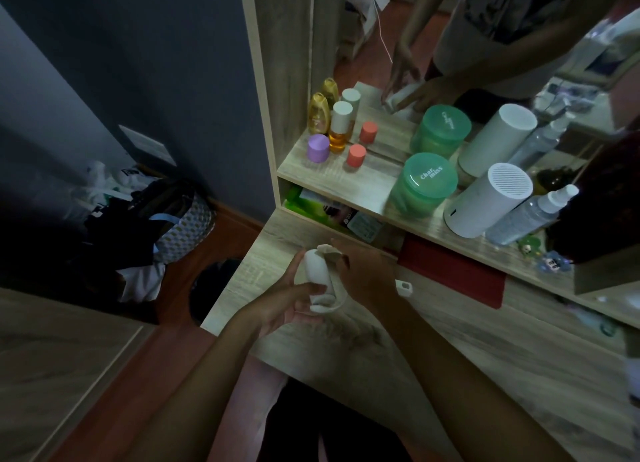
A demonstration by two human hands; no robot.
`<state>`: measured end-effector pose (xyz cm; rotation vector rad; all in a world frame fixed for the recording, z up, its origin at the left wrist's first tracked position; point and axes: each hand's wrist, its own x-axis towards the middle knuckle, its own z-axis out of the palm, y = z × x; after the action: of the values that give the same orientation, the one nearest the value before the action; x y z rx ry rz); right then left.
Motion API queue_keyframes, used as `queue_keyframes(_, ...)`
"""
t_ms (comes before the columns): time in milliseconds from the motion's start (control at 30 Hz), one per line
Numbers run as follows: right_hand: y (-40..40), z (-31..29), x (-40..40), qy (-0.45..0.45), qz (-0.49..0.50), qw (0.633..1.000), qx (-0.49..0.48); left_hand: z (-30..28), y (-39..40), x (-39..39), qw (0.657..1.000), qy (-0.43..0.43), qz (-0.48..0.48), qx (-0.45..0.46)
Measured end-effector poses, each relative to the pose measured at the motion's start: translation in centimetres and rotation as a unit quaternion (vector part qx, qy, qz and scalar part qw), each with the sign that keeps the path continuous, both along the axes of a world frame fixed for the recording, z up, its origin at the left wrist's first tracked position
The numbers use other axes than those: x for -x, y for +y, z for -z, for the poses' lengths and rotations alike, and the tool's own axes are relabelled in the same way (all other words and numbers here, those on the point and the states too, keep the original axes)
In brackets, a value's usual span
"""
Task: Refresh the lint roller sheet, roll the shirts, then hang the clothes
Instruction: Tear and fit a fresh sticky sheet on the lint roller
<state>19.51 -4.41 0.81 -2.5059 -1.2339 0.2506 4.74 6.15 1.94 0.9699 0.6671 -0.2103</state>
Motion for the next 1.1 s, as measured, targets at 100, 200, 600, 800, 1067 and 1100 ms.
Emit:
queue_keyframes(100,0.2,0.0,-0.1,0.008,-0.001,1.000,0.003,-0.1,0.2,-0.1,1.000,0.001,0.004,0.007)
queue_keyframes(200,0.2,-0.8,-0.2,0.029,0.006,0.999,-0.014,-0.1,0.7,-0.1,1.000,-0.008,0.010,0.025)
queue_keyframes(600,0.3,-2.2,0.3,-0.013,0.002,0.999,-0.037,-0.6,0.9,-0.2,0.998,-0.025,0.015,0.050)
queue_keyframes(800,0.5,-3.2,0.3,-0.040,-0.002,0.992,-0.123,-1.2,0.5,-0.4,0.997,-0.040,-0.016,0.057)
queue_keyframes(1067,0.3,-1.9,0.9,-0.045,0.024,0.993,-0.107,-0.8,0.2,-0.5,1.000,-0.015,0.005,0.023)
queue_keyframes(1100,0.3,-1.6,0.9,-0.043,0.025,0.994,-0.102,-0.7,0.2,-0.4,1.000,-0.014,0.006,0.022)
